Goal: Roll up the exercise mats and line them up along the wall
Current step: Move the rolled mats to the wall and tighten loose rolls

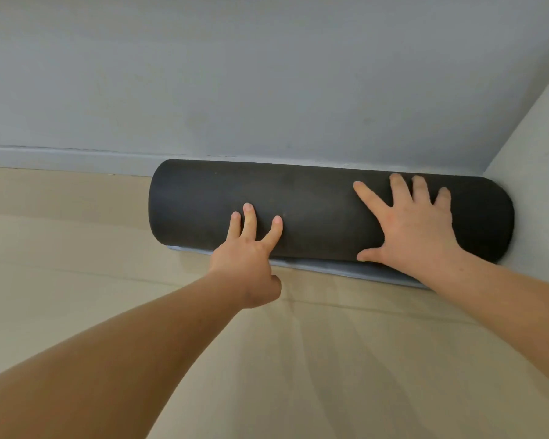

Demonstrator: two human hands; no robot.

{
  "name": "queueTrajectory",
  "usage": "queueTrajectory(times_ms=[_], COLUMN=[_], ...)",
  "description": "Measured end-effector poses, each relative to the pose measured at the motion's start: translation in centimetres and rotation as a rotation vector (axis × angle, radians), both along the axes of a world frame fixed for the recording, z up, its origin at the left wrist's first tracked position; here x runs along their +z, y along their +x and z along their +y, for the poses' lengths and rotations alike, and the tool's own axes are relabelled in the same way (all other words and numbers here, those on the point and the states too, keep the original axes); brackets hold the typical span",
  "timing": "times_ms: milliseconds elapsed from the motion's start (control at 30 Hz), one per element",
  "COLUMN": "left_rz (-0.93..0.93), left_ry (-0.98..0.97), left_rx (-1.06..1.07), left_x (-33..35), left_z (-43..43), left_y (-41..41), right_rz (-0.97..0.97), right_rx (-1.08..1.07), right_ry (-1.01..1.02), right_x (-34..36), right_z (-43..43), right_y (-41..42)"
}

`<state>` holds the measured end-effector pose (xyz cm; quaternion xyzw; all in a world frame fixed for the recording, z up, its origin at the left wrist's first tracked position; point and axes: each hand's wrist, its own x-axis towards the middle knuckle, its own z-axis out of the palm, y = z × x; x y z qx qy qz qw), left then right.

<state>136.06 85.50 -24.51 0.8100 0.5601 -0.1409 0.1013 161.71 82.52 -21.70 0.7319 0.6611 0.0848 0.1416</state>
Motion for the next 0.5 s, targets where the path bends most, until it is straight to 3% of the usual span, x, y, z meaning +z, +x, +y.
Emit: queueTrajectory(times_ms=[100,367,500], left_rz=[-0.007,0.001,0.012], left_ry=[0.005,0.013,-0.081], left_rx=[0.014,0.023,0.035], left_x=[-0.5,1.0,0.9], left_z=[0.7,6.3,6.6], left_y=[0.3,2.0,2.3], right_rz=[-0.091,-0.119,-0.115], right_rx=[0.009,0.029,-0.002], right_ry=[0.006,-0.014,0.001], right_x=[-1.1,0.3,-0.1], right_z=[0.1,5.6,5.4], right_y=[0.2,1.5,1.4])
